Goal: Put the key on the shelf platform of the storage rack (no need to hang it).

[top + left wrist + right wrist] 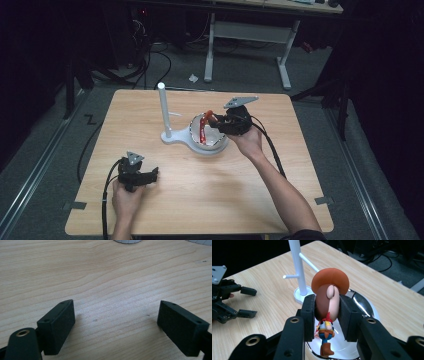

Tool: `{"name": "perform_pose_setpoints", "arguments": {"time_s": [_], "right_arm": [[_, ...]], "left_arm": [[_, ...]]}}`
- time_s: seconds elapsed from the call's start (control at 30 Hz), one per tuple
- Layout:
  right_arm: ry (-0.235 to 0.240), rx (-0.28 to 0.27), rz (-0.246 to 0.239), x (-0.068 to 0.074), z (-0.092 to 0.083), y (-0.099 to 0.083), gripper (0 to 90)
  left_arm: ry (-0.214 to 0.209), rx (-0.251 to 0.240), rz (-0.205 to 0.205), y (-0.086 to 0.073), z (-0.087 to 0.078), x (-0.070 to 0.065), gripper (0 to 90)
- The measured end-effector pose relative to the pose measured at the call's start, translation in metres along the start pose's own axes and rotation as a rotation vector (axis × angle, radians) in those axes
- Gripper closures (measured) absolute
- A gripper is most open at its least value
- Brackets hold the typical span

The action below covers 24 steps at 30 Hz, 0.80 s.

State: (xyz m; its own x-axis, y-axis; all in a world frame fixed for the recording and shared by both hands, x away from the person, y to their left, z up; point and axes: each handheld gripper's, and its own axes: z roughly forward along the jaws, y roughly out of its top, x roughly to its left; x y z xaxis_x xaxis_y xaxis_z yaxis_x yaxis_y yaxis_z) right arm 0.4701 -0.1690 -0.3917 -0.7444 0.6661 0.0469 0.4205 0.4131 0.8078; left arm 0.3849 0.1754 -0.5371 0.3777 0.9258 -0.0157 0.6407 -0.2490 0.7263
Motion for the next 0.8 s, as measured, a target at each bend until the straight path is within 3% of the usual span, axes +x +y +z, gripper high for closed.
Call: {"name": "perform_pose_setpoints", "arguments": {"time_s": [0.8], "right_arm": [[-0.033, 0.089, 0.043, -0.01, 0.038, -0.022, 68.1]], "left_arm": [[0.0, -0.001, -0.001, 0.0, 0.0, 0.0, 15.1]]}}
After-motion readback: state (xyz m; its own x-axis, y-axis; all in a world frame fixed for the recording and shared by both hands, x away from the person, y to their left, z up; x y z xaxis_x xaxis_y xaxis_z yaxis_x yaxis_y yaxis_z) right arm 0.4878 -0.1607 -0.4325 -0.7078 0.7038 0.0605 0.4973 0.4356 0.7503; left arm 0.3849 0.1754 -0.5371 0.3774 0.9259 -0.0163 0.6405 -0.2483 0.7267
